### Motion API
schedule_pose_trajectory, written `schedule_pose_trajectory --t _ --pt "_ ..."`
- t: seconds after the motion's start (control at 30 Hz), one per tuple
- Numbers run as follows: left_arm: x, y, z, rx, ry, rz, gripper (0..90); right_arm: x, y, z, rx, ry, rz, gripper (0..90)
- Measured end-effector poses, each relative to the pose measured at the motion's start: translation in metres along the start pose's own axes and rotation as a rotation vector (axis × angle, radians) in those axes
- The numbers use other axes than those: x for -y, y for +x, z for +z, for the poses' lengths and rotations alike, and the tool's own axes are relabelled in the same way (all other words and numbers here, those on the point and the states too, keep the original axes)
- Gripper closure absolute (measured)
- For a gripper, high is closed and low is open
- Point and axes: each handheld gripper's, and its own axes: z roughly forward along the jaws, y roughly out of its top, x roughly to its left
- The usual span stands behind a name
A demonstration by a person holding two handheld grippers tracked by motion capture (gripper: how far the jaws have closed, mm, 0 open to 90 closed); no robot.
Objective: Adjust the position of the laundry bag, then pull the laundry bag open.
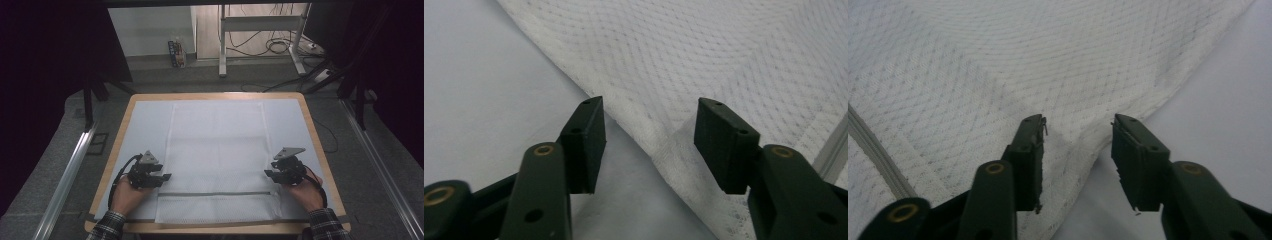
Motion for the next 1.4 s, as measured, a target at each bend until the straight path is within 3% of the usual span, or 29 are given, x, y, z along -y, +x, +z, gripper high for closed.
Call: schedule_pose_trajectory --t 0.33,0.53,0.67,0.9,1.17,1.4 --pt "0.0 0.005 -0.001 -0.006 -0.057 -0.049 25.8 0.001 -0.003 -0.001 0.011 -0.028 0.019 35.3" --pt "-0.001 0.004 -0.003 -0.004 -0.071 -0.047 21.9 0.004 -0.006 -0.004 0.007 -0.043 0.025 29.2" --pt "-0.002 0.001 -0.002 0.001 -0.072 -0.026 20.4 0.008 -0.005 -0.006 -0.012 -0.042 0.025 26.9" --pt "-0.006 -0.009 -0.003 0.02 -0.087 0.001 18.6 0.013 -0.001 -0.021 -0.008 -0.068 0.038 27.7" --pt "-0.008 -0.026 -0.003 0.052 -0.084 0.044 18.7 0.017 0.013 -0.031 -0.002 -0.048 0.035 34.1" --pt "-0.008 -0.029 -0.001 0.055 -0.074 0.055 18.7 0.026 0.026 -0.043 -0.002 -0.042 0.046 39.0"
